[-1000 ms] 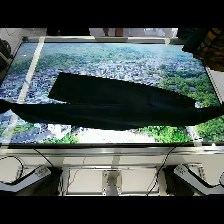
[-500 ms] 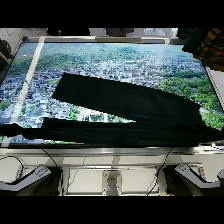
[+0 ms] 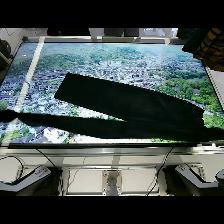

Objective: Fold the clothes and pants, and hang the long-sleeved shirts on hangers.

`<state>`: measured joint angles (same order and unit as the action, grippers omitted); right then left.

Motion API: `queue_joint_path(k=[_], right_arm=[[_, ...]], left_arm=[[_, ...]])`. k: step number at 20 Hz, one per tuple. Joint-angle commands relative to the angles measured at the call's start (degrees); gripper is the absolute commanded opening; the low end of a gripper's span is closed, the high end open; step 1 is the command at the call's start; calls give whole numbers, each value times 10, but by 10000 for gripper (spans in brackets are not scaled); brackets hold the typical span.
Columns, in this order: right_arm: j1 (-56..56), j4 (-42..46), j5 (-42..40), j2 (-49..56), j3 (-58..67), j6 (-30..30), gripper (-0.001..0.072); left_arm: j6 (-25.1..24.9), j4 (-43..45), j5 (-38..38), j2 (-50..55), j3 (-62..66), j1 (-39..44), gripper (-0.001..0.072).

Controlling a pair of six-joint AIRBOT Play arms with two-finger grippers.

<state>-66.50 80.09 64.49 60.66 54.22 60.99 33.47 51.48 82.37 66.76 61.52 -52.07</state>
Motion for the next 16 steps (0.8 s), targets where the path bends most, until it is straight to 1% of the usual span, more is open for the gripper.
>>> queue_joint_path(k=[1, 3, 6, 9, 12, 14, 16], right_arm=[[20, -65, -21, -2, 71, 24, 7], [33, -96, -18, -1, 113, 34, 7], [58, -96, -16, -1, 142, 54, 7], [54, -84, -25, -1, 158, 76, 7], [46, -51, -14, 0, 160, 79, 7], [46, -14, 1, 3, 160, 94, 8], [46, 33, 7, 2, 160, 106, 8]], left_arm=[[52, -61, -88, 4, 118, 56, 28], [92, -43, -142, 21, 176, 113, 29], [141, -40, -195, 60, 219, 187, 30], [189, -39, -250, 64, 221, 202, 30], [198, -24, -222, 61, 221, 170, 30], [203, 24, -179, 61, 221, 154, 30], [203, 95, -126, 61, 221, 148, 30]])
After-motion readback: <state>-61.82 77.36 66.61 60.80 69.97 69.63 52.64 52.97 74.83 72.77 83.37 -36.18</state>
